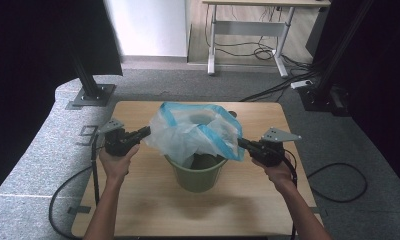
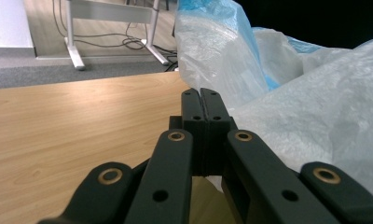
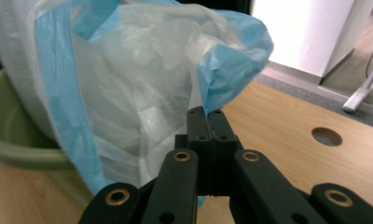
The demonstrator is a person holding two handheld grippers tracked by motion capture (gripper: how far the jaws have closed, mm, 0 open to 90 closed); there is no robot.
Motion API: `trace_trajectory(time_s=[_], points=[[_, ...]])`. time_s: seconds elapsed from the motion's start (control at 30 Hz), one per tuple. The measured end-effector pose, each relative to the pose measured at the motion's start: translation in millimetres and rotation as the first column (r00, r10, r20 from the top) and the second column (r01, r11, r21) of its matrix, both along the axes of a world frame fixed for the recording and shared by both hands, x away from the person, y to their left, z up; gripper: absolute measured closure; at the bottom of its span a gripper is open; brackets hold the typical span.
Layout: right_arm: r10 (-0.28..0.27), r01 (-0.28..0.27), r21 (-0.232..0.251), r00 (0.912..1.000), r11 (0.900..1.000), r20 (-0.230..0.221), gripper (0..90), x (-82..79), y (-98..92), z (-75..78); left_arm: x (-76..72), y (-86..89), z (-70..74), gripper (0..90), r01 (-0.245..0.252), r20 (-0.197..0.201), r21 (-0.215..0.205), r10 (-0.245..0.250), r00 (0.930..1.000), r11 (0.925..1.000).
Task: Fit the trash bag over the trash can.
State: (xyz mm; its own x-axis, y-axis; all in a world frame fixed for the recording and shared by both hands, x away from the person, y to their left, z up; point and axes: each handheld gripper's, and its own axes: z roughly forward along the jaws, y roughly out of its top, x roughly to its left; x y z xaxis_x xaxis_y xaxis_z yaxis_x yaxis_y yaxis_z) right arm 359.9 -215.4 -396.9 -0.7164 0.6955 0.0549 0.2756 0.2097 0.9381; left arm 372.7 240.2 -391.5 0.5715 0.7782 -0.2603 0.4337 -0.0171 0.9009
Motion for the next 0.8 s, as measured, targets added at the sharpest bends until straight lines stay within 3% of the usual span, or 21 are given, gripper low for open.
trace_trajectory(time_s=[0.23,0.6,0.67,0.8], points=[[-0.017,0.018,0.012,0.9987,1.000,-0.047,88.5,18.3,-1.0,-12.2,4.3,6.9,-12.1,90.0,-0.001,-0.052,-0.010,0.000,0.9986,1.0000],[0.018,-0.014,0.030,0.9919,0.999,-0.126,88.5,19.3,-5.7,-40.7,2.2,1.8,-28.4,90.0,0.031,-0.076,-0.011,-0.032,0.9966,0.9995],[0.012,-0.008,0.033,0.9929,0.999,-0.118,87.3,18.4,-7.4,-41.6,1.8,0.9,-30.0,90.0,0.032,-0.075,-0.006,-0.033,0.9967,0.9995],[-0.045,0.049,0.070,0.9973,0.996,-0.057,69.8,12.4,-20.2,-25.4,-0.6,0.4,-28.5,90.0,0.038,-0.066,-0.006,-0.038,0.9971,0.9993]])
